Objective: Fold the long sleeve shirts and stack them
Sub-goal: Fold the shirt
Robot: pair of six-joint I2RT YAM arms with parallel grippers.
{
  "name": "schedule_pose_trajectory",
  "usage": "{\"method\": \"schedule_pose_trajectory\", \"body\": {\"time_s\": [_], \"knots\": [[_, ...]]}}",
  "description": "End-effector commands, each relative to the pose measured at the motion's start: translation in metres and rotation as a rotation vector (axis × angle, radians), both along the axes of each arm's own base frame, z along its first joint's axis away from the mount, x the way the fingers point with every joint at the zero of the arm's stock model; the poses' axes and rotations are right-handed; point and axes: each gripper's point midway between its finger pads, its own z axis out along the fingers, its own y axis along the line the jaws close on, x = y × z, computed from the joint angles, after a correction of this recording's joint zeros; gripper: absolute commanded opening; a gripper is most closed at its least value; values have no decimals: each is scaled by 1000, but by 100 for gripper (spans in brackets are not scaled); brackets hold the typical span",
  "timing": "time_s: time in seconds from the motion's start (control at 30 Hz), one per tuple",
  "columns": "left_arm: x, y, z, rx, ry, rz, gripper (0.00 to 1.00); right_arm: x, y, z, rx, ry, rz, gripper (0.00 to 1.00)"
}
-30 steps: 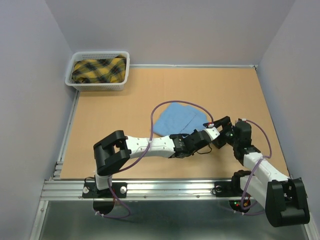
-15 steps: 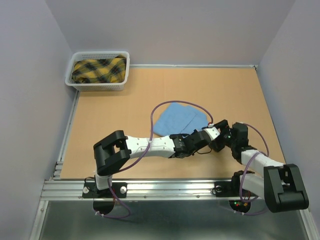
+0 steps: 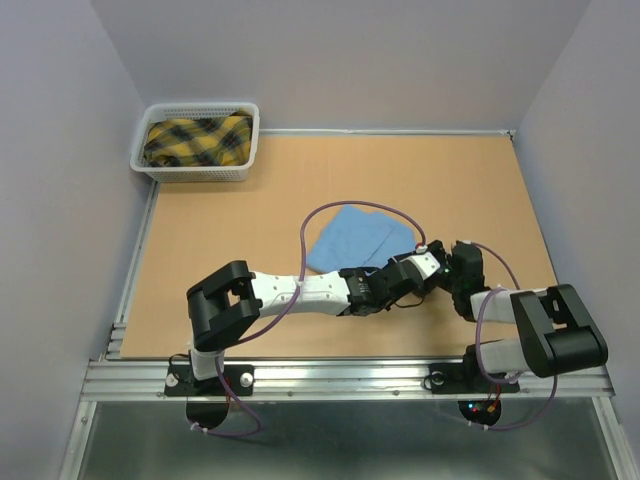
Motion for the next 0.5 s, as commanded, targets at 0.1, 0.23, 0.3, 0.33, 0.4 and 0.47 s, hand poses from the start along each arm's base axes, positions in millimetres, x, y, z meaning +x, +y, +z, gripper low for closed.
{"method": "schedule_pose_trajectory", "body": {"time_s": [0.1,0.23,0.3,0.33,0.4,0.47], "knots": [[1,-25,33,-138,5,5,0,1,-3,-11,-22,-9,-29,66],[-1,-24,31,-143,17,7,0,5,-4,-11,-25,-27,-41,59],[-2,-24,30,-149,27,7,0,6,-5,-11,-28,-36,-45,52],[-3,-24,30,-150,30,6,0,9,-5,-9,-30,-44,-49,50],[-4,-23,27,-150,37,11,0,12,-6,-6,-38,-64,-54,41],[-5,-20,24,-146,44,14,0,15,-7,-1,-47,-88,-59,30]]}}
